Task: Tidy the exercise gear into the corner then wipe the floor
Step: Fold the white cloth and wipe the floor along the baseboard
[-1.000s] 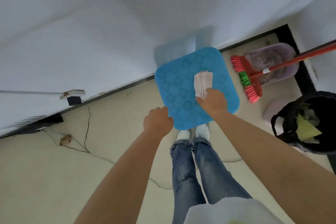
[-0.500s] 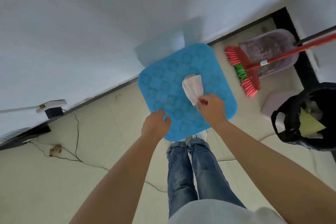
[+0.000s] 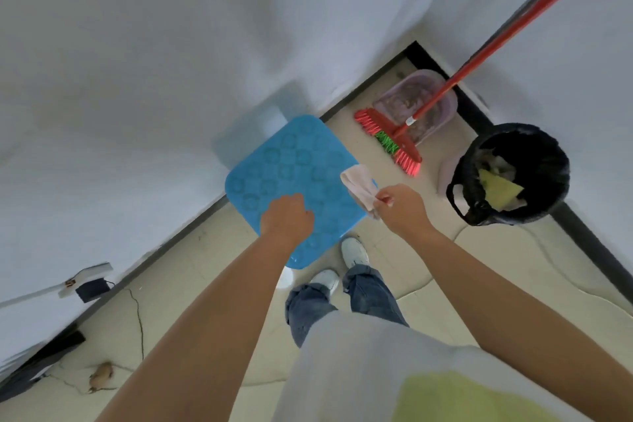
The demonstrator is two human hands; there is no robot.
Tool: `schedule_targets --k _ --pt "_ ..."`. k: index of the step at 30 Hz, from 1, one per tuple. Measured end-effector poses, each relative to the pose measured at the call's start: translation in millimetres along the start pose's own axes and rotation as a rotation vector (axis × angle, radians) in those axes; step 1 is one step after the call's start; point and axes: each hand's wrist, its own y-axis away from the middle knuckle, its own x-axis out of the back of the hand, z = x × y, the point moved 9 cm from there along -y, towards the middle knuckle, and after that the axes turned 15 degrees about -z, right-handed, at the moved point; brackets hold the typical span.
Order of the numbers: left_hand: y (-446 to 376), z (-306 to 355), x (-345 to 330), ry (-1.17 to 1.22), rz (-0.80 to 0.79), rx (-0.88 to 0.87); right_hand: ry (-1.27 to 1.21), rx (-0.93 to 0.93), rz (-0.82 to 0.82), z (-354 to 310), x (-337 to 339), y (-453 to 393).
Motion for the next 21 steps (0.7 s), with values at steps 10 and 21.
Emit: schedule_targets --k 10,21 --pt "85 144 -67 -0.789 0.118 -0.387 -0.210 -0.361 0.339 134 -18 163" --pt "263 306 -325 -1.411 0.124 -0.891 -0.804 -0.816 0.672 358 -168 426"
